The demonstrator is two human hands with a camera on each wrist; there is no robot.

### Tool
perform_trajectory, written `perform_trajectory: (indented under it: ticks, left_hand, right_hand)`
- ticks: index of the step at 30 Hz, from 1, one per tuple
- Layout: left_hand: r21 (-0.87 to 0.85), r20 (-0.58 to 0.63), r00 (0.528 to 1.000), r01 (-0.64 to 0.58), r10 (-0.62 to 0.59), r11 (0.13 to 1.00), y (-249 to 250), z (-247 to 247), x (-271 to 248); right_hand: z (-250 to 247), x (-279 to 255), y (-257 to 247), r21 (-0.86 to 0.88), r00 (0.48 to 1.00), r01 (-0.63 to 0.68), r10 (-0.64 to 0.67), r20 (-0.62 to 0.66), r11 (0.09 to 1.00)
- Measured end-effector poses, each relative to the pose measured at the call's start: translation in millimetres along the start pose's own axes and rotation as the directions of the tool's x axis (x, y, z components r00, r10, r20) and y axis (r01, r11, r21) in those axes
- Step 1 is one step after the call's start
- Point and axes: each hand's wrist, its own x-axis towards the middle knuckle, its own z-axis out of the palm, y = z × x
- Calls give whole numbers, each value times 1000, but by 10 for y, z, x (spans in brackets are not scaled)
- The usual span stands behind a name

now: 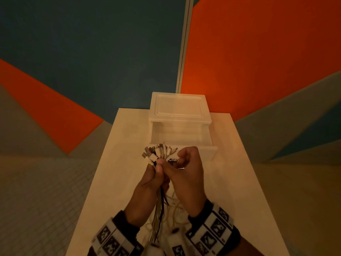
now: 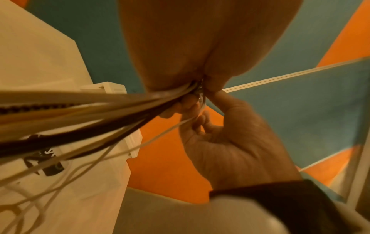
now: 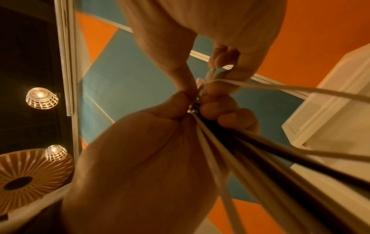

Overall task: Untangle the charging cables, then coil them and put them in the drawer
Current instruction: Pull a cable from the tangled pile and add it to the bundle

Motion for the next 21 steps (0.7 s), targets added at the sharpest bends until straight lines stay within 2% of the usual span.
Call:
perform_trajectory:
  ticks: [4, 7, 11, 14, 15, 17, 18, 21]
  left_hand:
    - [-90, -32, 999, 22, -25, 996, -23, -23, 21]
    - [-64, -31, 999, -44, 42, 997, -49, -32, 25]
    - [-81, 51, 992, -111, 115, 991, -2, -2, 8]
    - [-169, 7, 996, -91, 93, 982, 104, -76, 46]
    - [-210, -31, 996, -85, 80, 974, 138, -161, 77]
    - [-308, -77, 994, -101, 81, 946, 212, -423, 138]
    - [-371, -57, 993, -121, 108, 921, 275, -575, 155]
    - [-582, 61, 984, -103, 170, 807, 540, -917, 137]
  right_hand:
    - [50, -11, 122, -4, 984, -142, 141, 110, 990]
    - [25, -3, 246, 13, 959, -200, 193, 206, 980]
    - [-47, 25, 340, 69, 914, -176, 138, 381, 982]
    - [-200, 80, 438, 95, 834, -148, 73, 547, 984]
    - [-276, 100, 506, 62, 806, -112, 54, 590, 992]
    - [-444, 140, 744, -137, 767, -10, 95, 634, 990]
    - [-533, 163, 908, -240, 762, 38, 127, 635, 970]
    - [-858, 270, 1433, -425, 781, 7, 260, 568, 905]
